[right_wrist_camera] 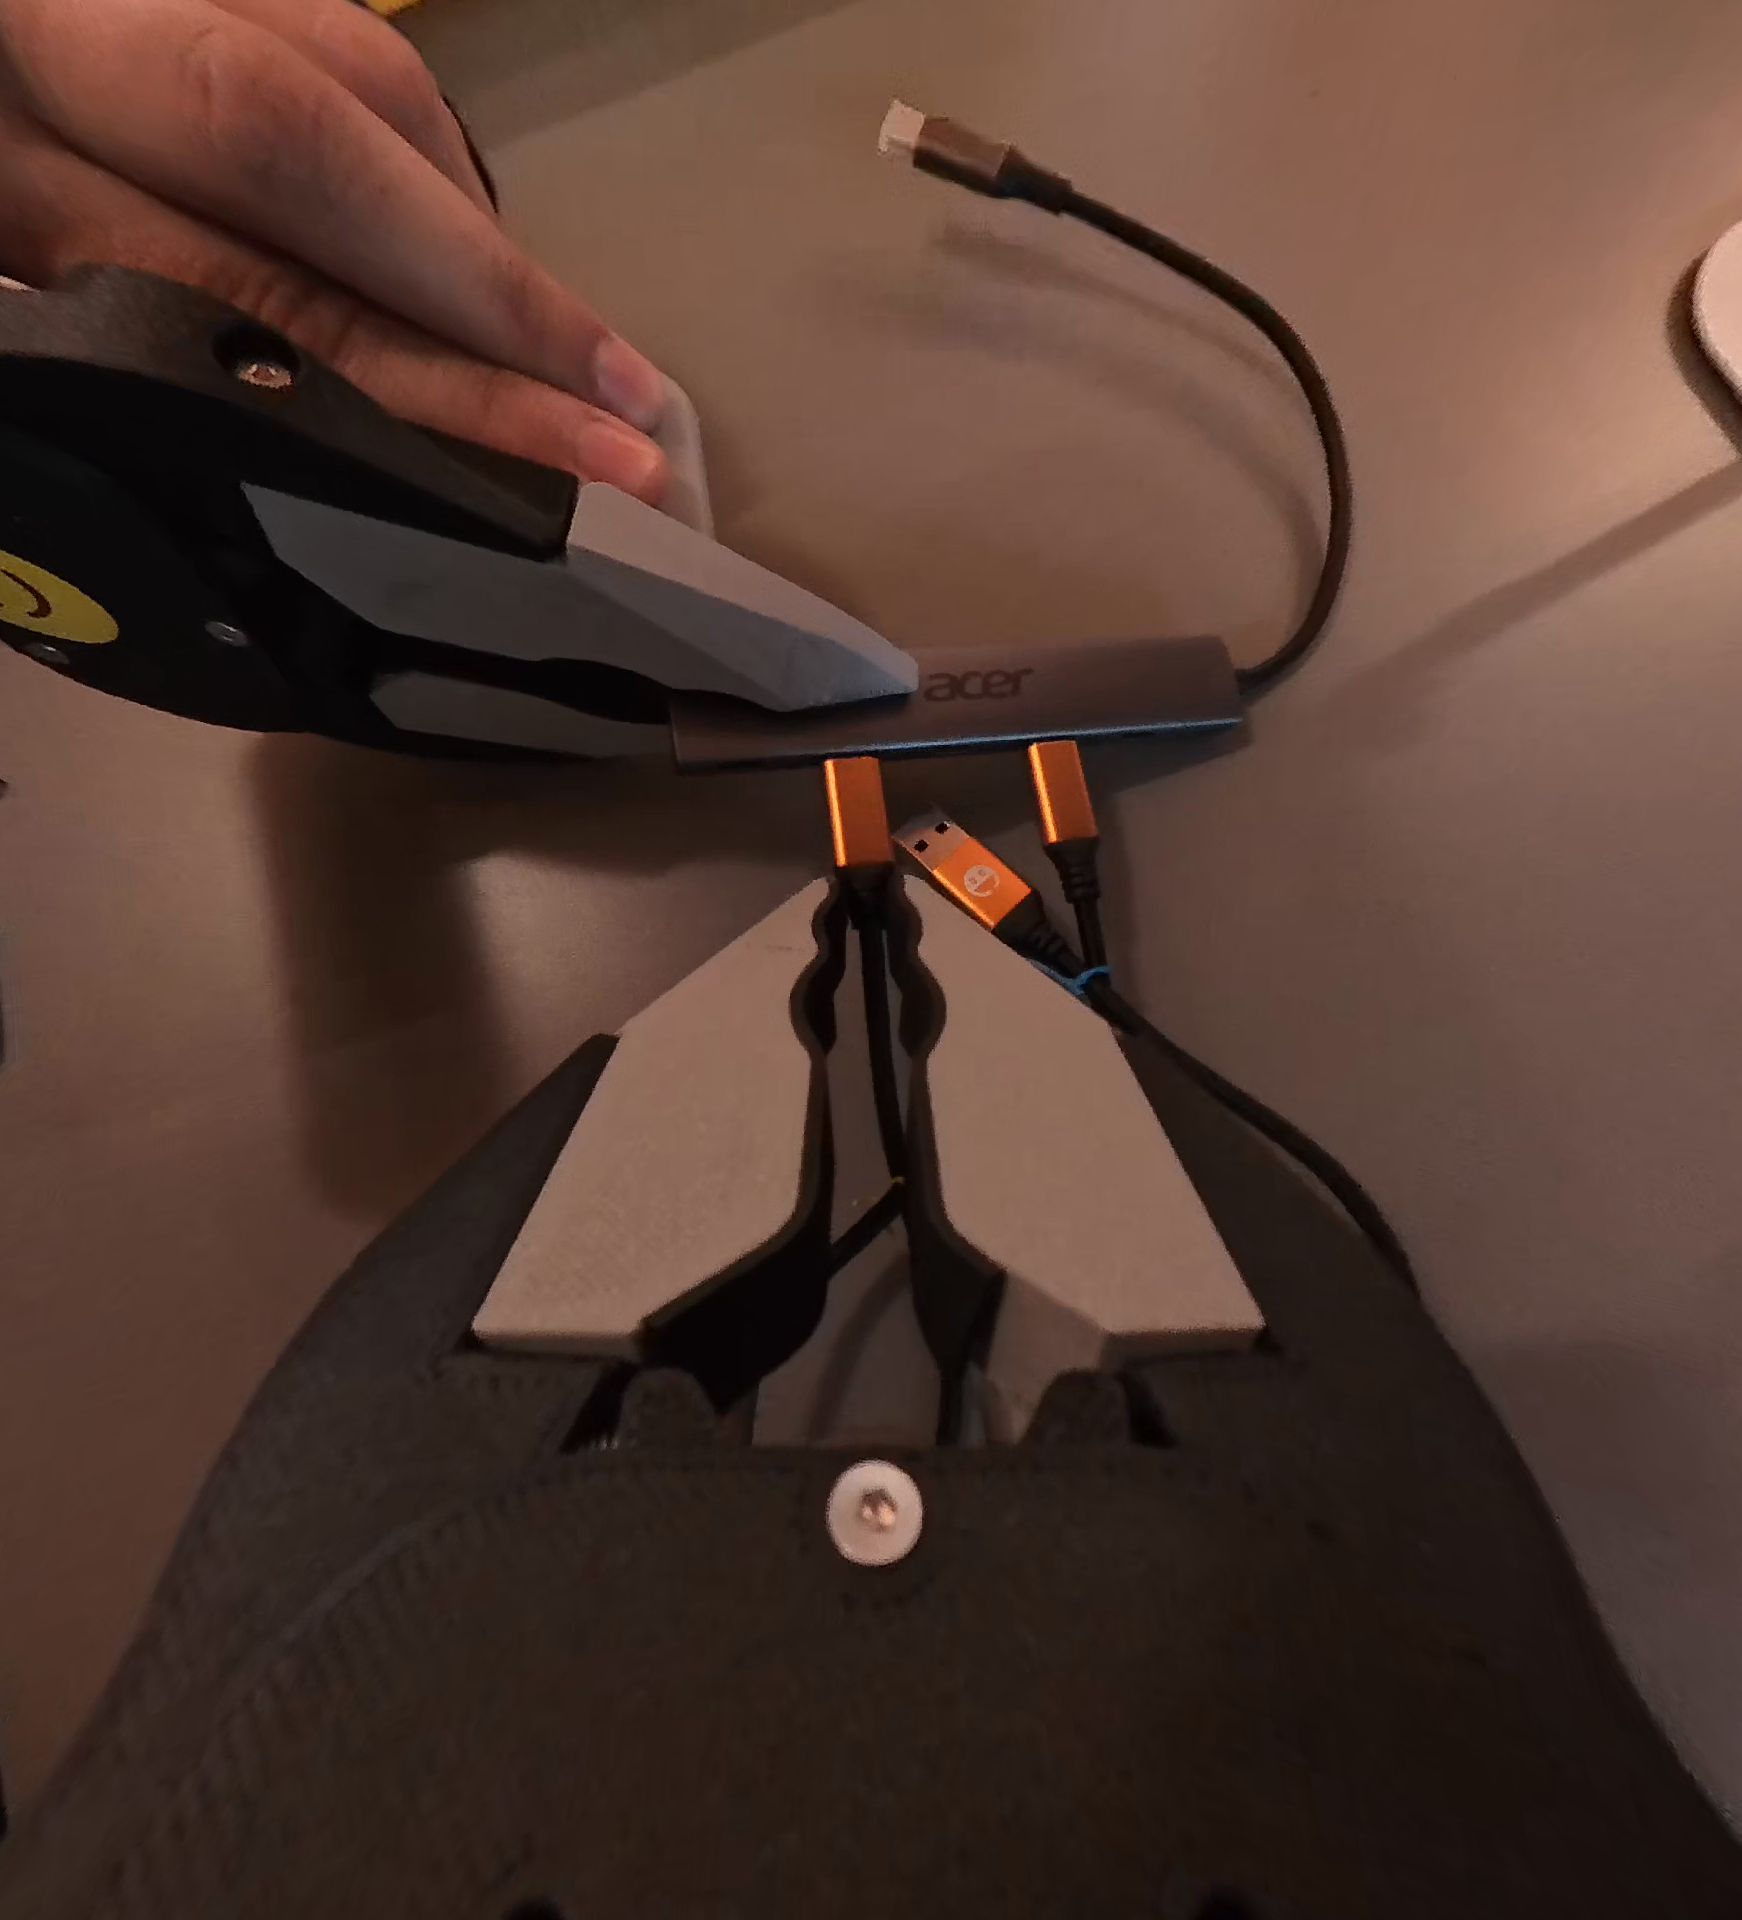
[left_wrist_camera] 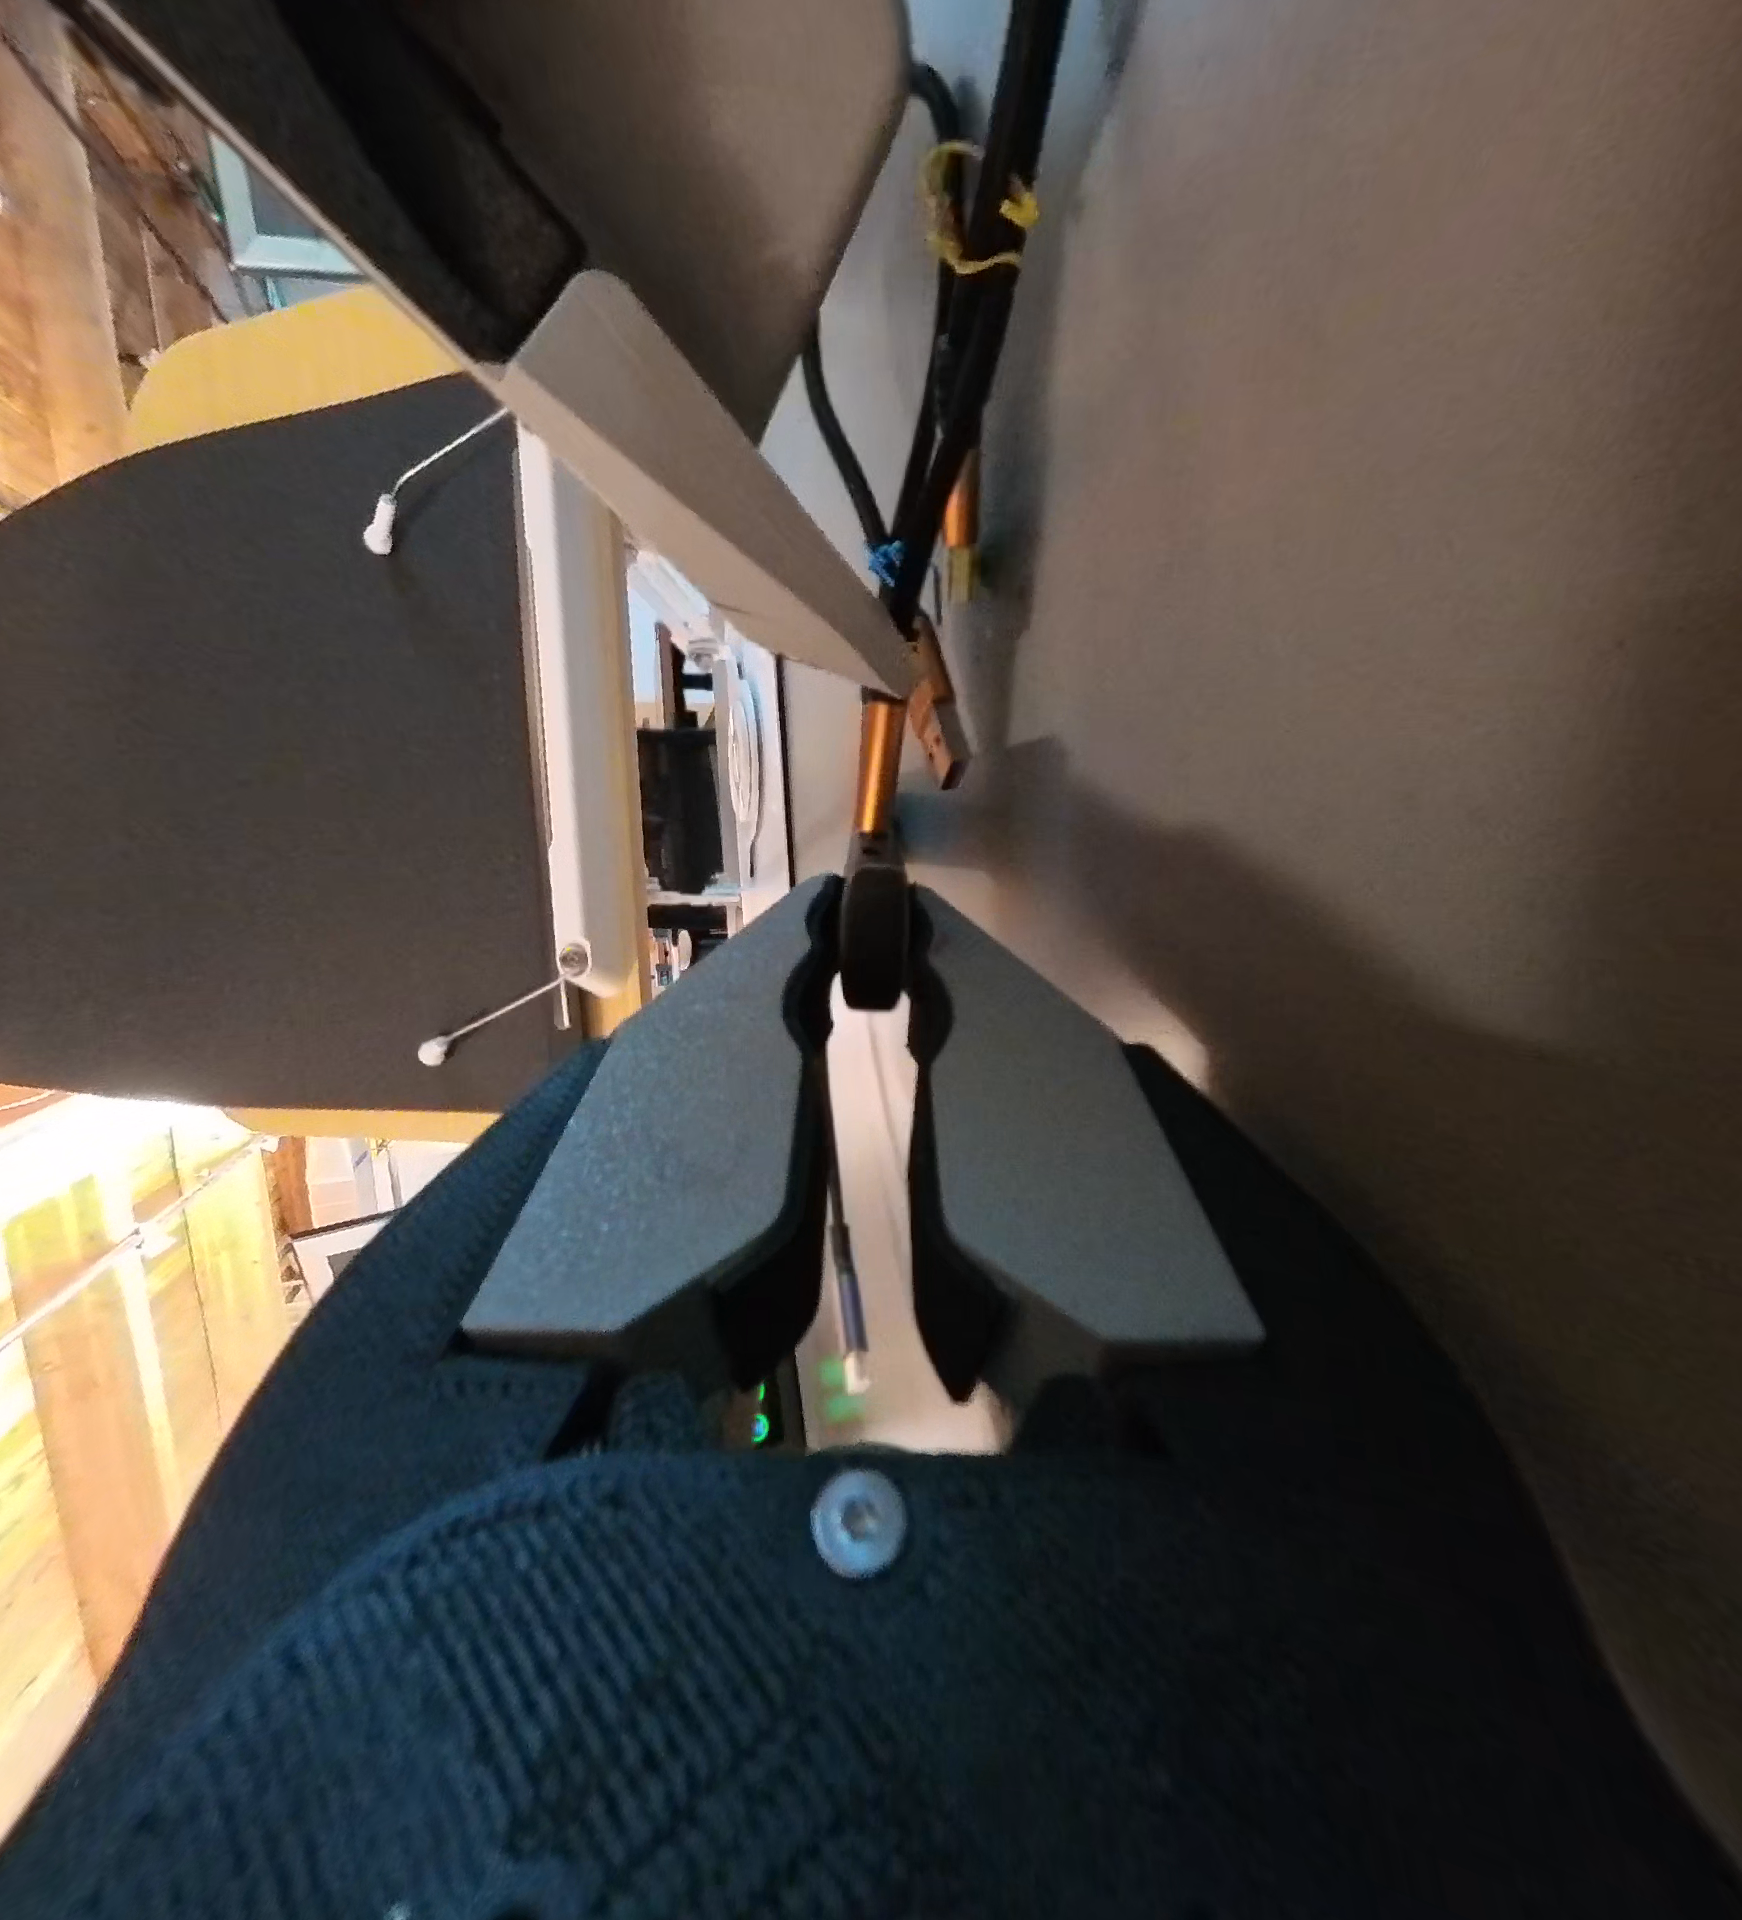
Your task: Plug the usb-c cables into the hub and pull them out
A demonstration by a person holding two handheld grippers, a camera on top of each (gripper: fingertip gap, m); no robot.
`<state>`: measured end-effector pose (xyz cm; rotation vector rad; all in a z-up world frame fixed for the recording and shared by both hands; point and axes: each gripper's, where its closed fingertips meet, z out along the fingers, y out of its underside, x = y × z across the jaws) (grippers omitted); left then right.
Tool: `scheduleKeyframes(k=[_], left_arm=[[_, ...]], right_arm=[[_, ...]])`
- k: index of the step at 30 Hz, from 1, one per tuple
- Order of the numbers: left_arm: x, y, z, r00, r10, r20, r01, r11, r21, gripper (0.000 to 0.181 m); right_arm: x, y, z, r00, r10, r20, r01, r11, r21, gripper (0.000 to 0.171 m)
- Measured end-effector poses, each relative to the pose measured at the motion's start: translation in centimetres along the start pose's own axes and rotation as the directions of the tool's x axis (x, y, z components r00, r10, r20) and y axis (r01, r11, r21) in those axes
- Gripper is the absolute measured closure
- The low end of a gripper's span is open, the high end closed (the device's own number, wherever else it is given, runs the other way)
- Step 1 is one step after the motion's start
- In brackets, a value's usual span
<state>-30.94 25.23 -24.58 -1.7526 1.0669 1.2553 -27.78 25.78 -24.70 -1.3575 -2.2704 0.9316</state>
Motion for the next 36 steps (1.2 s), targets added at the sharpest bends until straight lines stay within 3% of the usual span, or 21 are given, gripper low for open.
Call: scheduleKeyframes(k=[1, 4, 7, 11, 14, 16, 18, 21, 24, 27, 29, 32, 36], left_arm=[[-0.2, 0.0, 0.1, 1.000, -0.022, -0.004, 0.023, 1.000, 0.009, 0.174], [-1.5, -0.1, 0.3, 0.984, -0.178, -0.017, 0.179, 0.982, 0.054, 0.174], [-2.5, -0.4, 0.0, 0.941, -0.333, -0.063, 0.338, 0.935, 0.108, 0.173], [-2.4, -1.3, -1.0, 0.886, -0.430, -0.172, 0.458, 0.868, 0.192, 0.173], [-3.3, -2.7, -2.5, 0.770, -0.551, -0.322, 0.633, 0.725, 0.271, 0.173], [-3.9, -2.7, -3.0, 0.699, -0.601, -0.387, 0.711, 0.643, 0.286, 0.173], [-4.2, -2.7, -3.6, 0.661, -0.611, -0.435, 0.747, 0.592, 0.302, 0.173], [-3.5, -2.5, -4.2, 0.647, -0.577, -0.498, 0.754, 0.582, 0.305, 0.173], [-3.6, -2.2, -4.3, 0.586, -0.597, -0.548, 0.803, 0.521, 0.290, 0.172], [-3.9, -2.5, -4.3, 0.547, -0.616, -0.567, 0.832, 0.478, 0.282, 0.172], [-4.7, -2.5, -4.5, 0.537, -0.634, -0.556, 0.842, 0.451, 0.298, 0.170], [-6.6, -2.0, -5.9, 0.432, -0.655, -0.620, 0.902, 0.297, 0.314, 0.146], [-8.9, 0.5, -6.1, 0.310, -0.720, -0.621, 0.943, 0.150, 0.297, 0.150]], right_arm=[[0.2, -0.2, -0.2, 1.000, 0.001, -0.014, 0.000, 1.000, 0.012, 0.166], [0.7, -1.9, -1.9, 0.997, -0.027, -0.077, 0.036, 0.993, 0.116, 0.164], [-0.8, -3.3, -3.1, 0.995, -0.096, -0.039, 0.103, 0.972, 0.212, 0.129], [-1.9, -2.9, -1.3, 0.957, -0.252, -0.143, 0.266, 0.959, 0.093, 0.124], [-1.4, -3.5, -0.4, 0.852, -0.406, -0.331, 0.431, 0.902, 0.003, 0.136], [-0.9, -4.5, -1.0, 0.722, -0.504, -0.473, 0.552, 0.833, -0.045, 0.133], [-1.1, -5.0, -1.4, 0.649, -0.544, -0.532, 0.598, 0.797, -0.085, 0.131], [-1.9, -4.7, -0.6, 0.716, -0.516, -0.470, 0.560, 0.827, -0.053, 0.138], [-2.3, -4.5, -0.4, 0.796, -0.454, -0.400, 0.486, 0.874, -0.024, 0.145], [-2.2, -4.3, -0.8, 0.816, -0.431, -0.386, 0.444, 0.894, -0.059, 0.145], [-2.1, -4.4, -1.7, 0.809, -0.426, -0.404, 0.427, 0.899, -0.094, 0.161], [-0.4, -4.0, -4.7, 0.755, -0.430, -0.495, 0.384, 0.902, -0.197, 0.164], [0.7, -4.4, -10.5, 0.761, -0.322, -0.562, 0.294, 0.945, -0.144, 0.164]])
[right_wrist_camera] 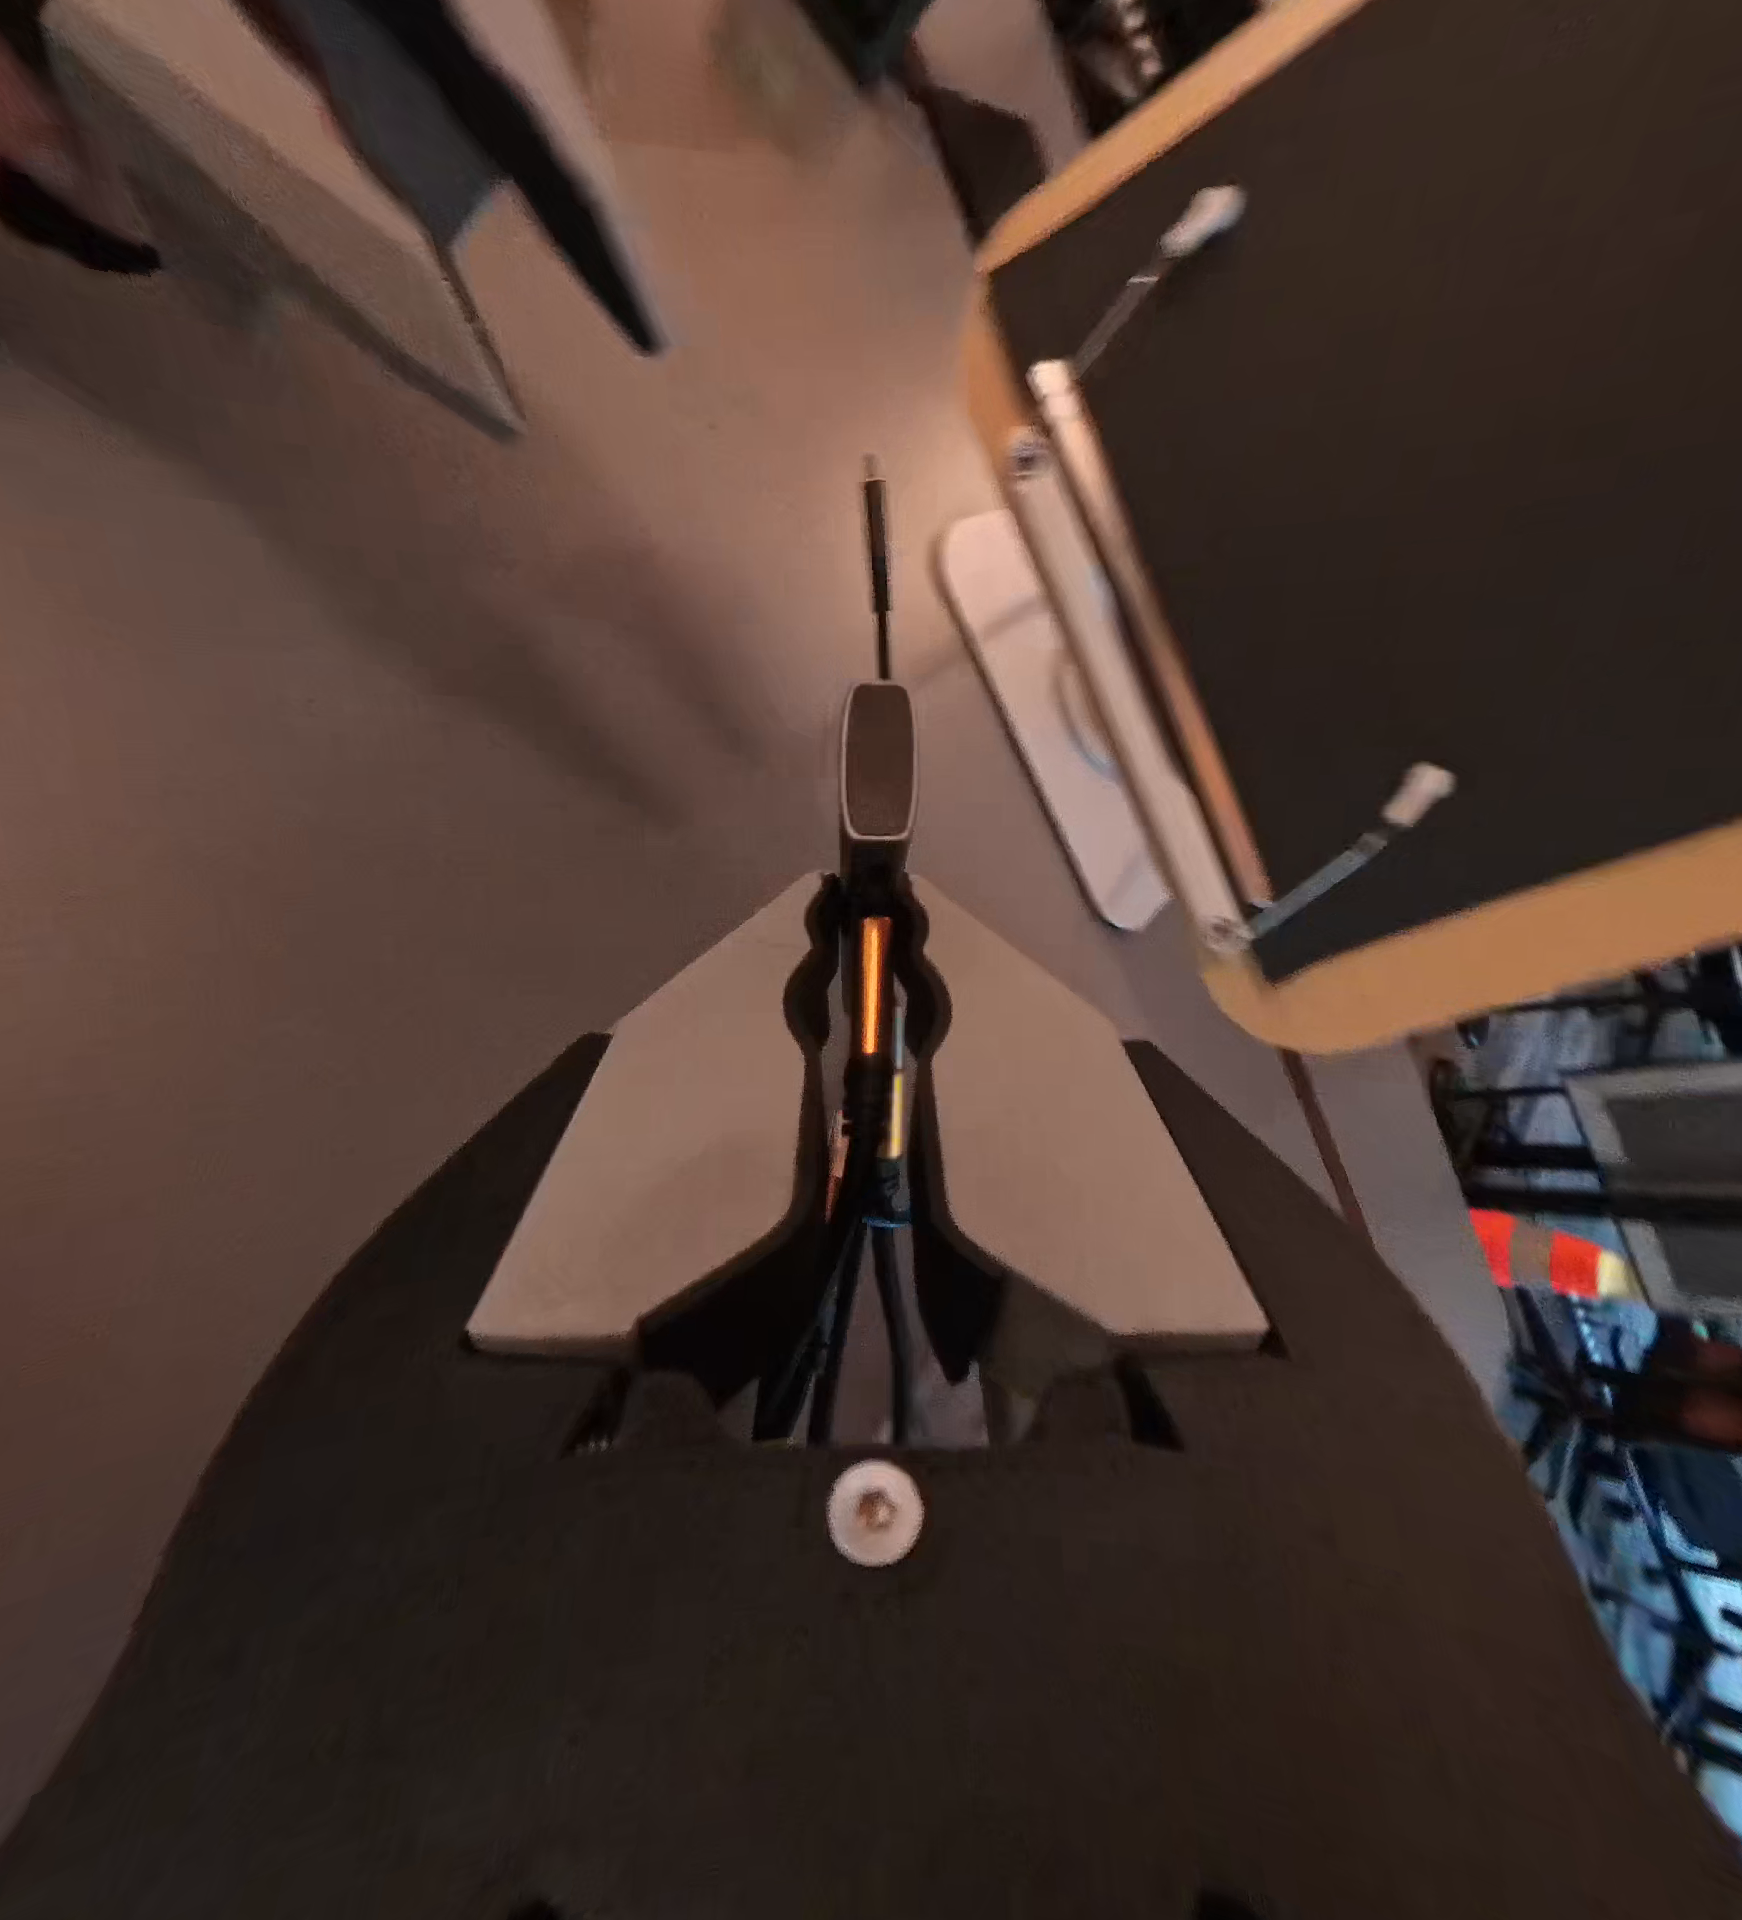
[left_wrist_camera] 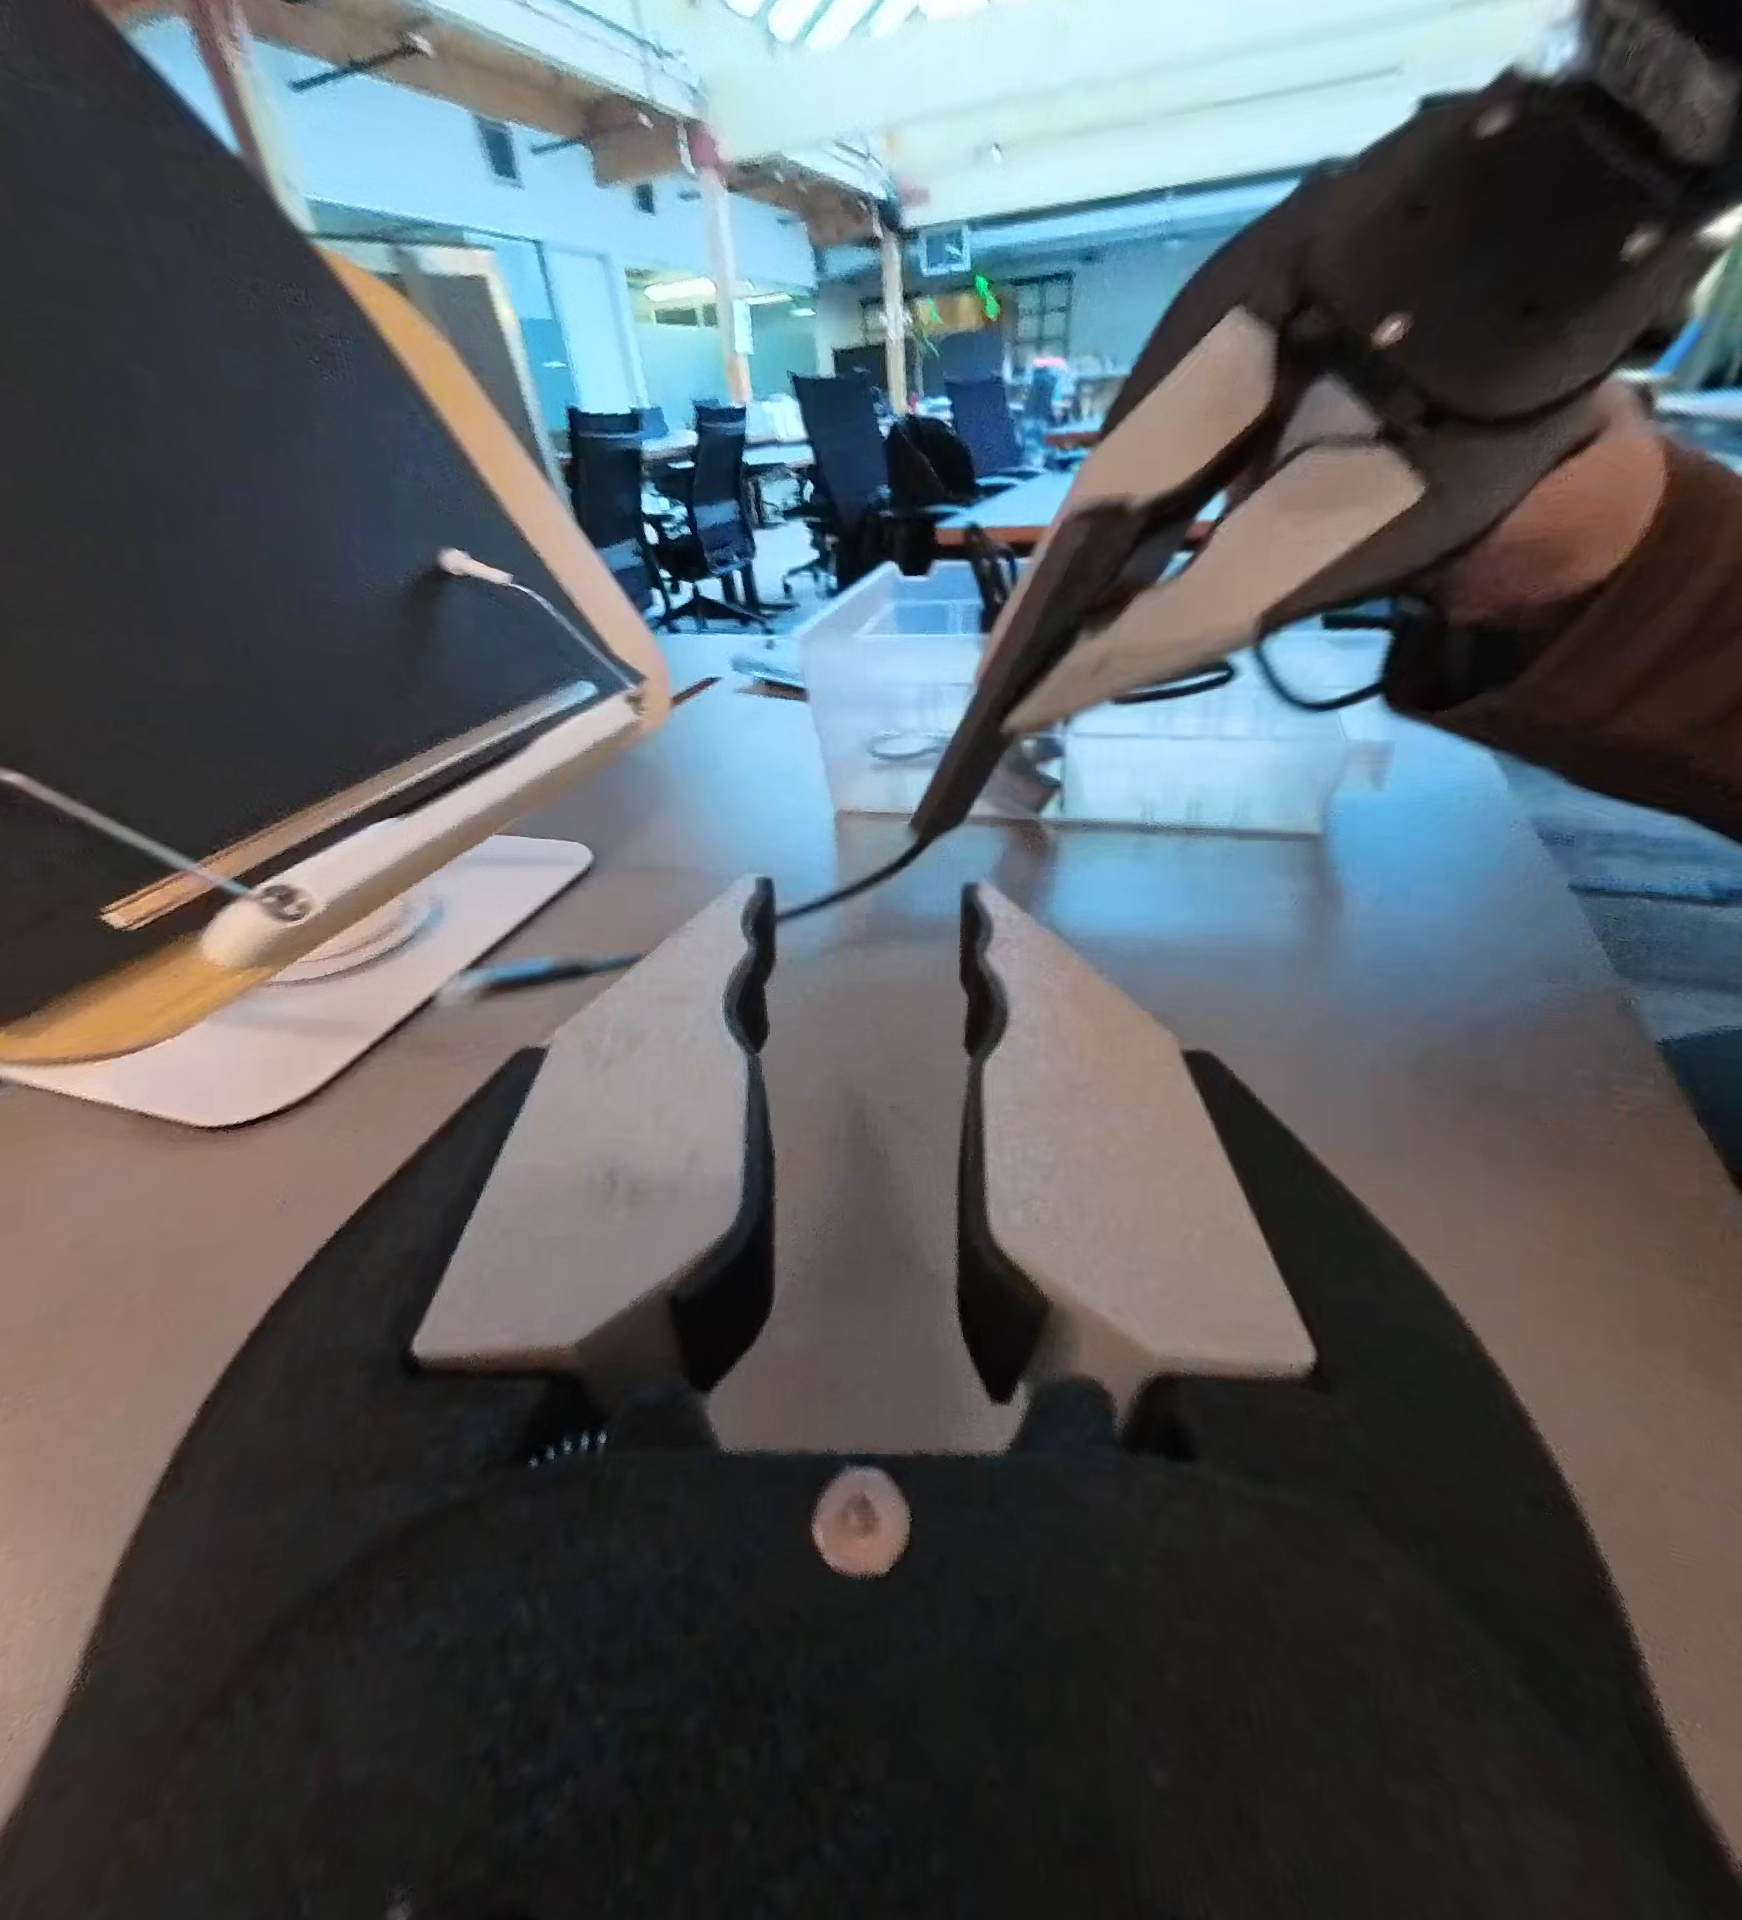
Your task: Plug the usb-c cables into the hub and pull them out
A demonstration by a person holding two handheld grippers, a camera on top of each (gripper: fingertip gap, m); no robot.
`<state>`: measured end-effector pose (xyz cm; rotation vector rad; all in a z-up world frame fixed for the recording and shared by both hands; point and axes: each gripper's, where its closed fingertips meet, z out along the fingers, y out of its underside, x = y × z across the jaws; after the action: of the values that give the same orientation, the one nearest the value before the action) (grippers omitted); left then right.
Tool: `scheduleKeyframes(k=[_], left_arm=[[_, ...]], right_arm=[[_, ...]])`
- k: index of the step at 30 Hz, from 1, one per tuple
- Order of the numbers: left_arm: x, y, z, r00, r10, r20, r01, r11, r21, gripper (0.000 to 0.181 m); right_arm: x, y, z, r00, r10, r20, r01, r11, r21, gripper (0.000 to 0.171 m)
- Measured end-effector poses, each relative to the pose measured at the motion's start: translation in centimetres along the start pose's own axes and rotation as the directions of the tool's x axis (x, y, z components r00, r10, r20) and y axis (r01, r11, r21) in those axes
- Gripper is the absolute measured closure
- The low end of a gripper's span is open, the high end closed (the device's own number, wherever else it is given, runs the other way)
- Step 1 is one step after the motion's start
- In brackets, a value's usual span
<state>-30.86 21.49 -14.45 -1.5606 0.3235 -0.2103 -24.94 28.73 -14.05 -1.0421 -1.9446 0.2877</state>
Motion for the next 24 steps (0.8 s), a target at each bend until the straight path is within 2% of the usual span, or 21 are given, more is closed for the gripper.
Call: scheduleKeyframes(k=[4, 7, 9, 11, 13, 16, 19, 21, 24], left_arm=[[-1.7, 0.7, -0.2, 0.996, -0.029, 0.082, 0.031, 0.999, -0.022, 0.158], [-2.2, 2.2, 0.2, 0.994, -0.022, 0.108, 0.031, 0.995, -0.090, 0.160], [-2.1, 3.0, 0.5, 0.994, -0.011, 0.105, 0.025, 0.992, -0.124, 0.161], [-1.9, 3.5, 0.7, 0.995, 0.000, 0.101, 0.016, 0.988, -0.152, 0.161], [-1.8, 3.9, 0.9, 0.995, 0.013, 0.102, 0.005, 0.984, -0.178, 0.162], [-1.4, 4.0, 0.9, 0.993, 0.059, 0.102, -0.037, 0.978, -0.206, 0.164], [-1.2, 4.2, 1.1, 0.992, 0.089, 0.094, -0.067, 0.973, -0.219, 0.166], [-1.2, 4.9, 1.3, 0.992, 0.088, 0.089, -0.064, 0.967, -0.247, 0.167], [-1.1, 5.4, 1.5, 0.992, 0.100, 0.080, -0.074, 0.959, -0.273, 0.169]], right_arm=[[9.0, 0.1, -7.3, 0.977, 0.070, -0.200, -0.065, 0.997, 0.034, 0.164], [15.7, 1.6, -12.7, 0.959, 0.060, -0.278, -0.074, 0.997, -0.039, 0.164], [18.7, 3.2, -15.1, 0.964, 0.020, -0.264, -0.055, 0.990, -0.127, 0.164], [20.3, 5.7, -16.2, 0.983, -0.029, -0.181, -0.020, 0.965, -0.260, 0.164], [20.8, 9.1, -16.6, 0.995, -0.082, -0.062, 0.048, 0.901, -0.431, 0.164], [20.8, 13.5, -15.5, 0.989, -0.099, 0.109, 0.145, 0.766, -0.626, 0.164], [19.0, 17.0, -11.9, 0.962, -0.019, 0.271, 0.220, 0.636, -0.739, 0.163], [17.6, 18.7, -7.9, 0.936, 0.012, 0.352, 0.269, 0.621, -0.736, 0.163], [15.0, 21.2, -2.0, 0.890, 0.086, 0.448, 0.281, 0.669, -0.688, 0.164]])
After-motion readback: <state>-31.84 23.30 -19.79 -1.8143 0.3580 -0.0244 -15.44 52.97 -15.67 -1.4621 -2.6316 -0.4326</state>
